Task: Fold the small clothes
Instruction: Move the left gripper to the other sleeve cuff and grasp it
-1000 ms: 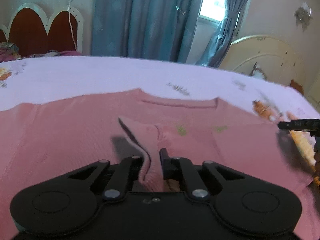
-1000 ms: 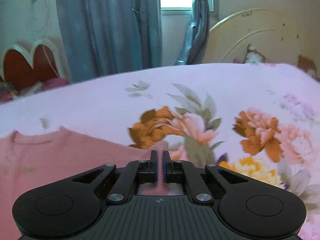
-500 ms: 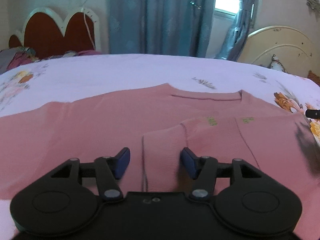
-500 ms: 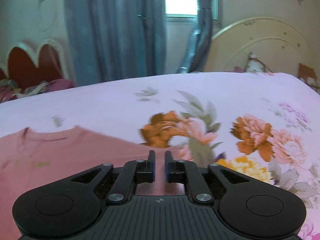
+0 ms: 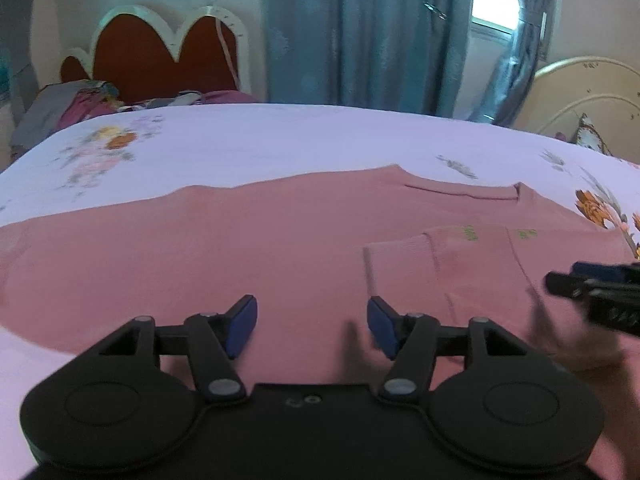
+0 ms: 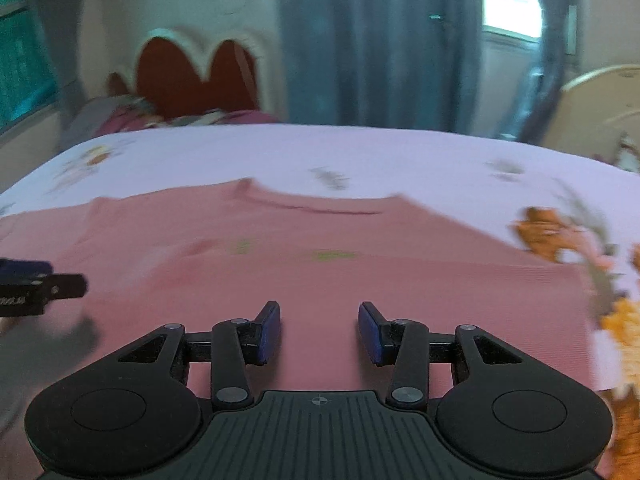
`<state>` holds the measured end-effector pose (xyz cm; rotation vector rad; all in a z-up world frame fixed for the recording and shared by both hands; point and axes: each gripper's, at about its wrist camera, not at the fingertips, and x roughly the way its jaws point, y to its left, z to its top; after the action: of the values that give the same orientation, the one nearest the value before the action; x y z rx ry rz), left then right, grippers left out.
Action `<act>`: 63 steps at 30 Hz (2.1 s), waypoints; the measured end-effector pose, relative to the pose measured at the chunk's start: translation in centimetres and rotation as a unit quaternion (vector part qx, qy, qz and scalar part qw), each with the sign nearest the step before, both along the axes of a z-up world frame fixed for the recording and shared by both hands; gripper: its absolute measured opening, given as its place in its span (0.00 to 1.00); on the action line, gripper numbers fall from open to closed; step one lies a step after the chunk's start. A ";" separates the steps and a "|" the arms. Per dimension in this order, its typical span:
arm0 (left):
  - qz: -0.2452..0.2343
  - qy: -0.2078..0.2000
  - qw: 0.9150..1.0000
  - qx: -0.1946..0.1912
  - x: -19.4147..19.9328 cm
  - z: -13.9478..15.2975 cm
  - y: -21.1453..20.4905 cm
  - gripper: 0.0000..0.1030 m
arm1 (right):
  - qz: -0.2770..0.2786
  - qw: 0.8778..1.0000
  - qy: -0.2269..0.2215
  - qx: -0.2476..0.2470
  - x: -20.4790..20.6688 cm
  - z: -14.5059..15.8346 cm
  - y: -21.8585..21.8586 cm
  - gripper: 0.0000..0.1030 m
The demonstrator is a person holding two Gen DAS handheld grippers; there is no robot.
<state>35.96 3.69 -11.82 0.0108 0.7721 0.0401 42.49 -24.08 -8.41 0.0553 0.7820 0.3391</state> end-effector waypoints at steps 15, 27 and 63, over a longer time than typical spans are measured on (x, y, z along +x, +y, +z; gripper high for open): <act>0.048 0.002 0.998 -0.038 -3.2 1.5 12.3 0.66 | -0.017 0.995 0.011 -0.094 -0.8 -2.4 6.5 0.42; 0.221 0.017 0.971 -0.094 -6.1 0.5 30.1 0.65 | -0.035 0.999 0.022 -0.030 -0.6 0.0 12.8 0.42; 0.097 -0.129 0.963 -0.215 0.4 5.4 26.6 0.06 | -0.078 0.996 0.030 0.026 -0.3 0.2 9.8 0.42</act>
<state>36.32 30.34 -6.40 -0.4759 0.5058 0.0578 42.22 -14.33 -8.25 0.1748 0.8222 0.2108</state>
